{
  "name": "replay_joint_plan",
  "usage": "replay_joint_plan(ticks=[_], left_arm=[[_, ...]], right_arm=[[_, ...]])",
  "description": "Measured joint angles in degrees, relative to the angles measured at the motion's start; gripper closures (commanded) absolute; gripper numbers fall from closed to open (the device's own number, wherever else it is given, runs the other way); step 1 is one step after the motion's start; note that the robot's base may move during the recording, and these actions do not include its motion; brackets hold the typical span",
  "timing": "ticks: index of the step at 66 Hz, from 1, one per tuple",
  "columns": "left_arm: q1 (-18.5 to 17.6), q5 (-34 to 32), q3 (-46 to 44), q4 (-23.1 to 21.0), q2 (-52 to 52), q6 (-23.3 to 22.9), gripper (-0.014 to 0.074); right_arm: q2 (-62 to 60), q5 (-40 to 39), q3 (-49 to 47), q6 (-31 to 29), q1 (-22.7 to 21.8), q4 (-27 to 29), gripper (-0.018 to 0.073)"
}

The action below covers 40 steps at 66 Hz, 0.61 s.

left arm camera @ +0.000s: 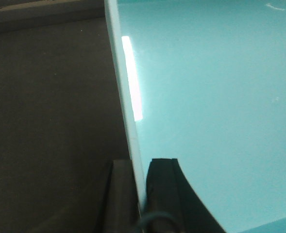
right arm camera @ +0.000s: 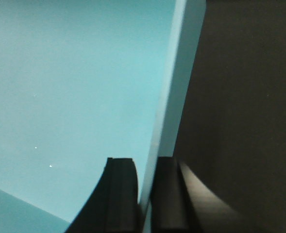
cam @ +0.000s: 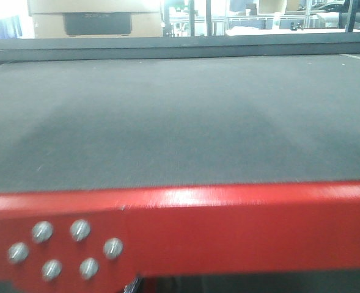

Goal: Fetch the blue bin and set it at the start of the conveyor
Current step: 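Approach the conveyor and bring the bin over the grey belt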

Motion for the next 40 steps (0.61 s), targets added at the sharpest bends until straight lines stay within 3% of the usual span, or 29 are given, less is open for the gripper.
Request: replay_joint_plan(ticks=[40], left_arm=[[0.00, 0.00, 0.09, 0.33, 0.00, 0.00, 0.0707]], right_arm=[[0.00, 0.00, 0.00, 0.00, 0.00, 0.10, 0.0711]])
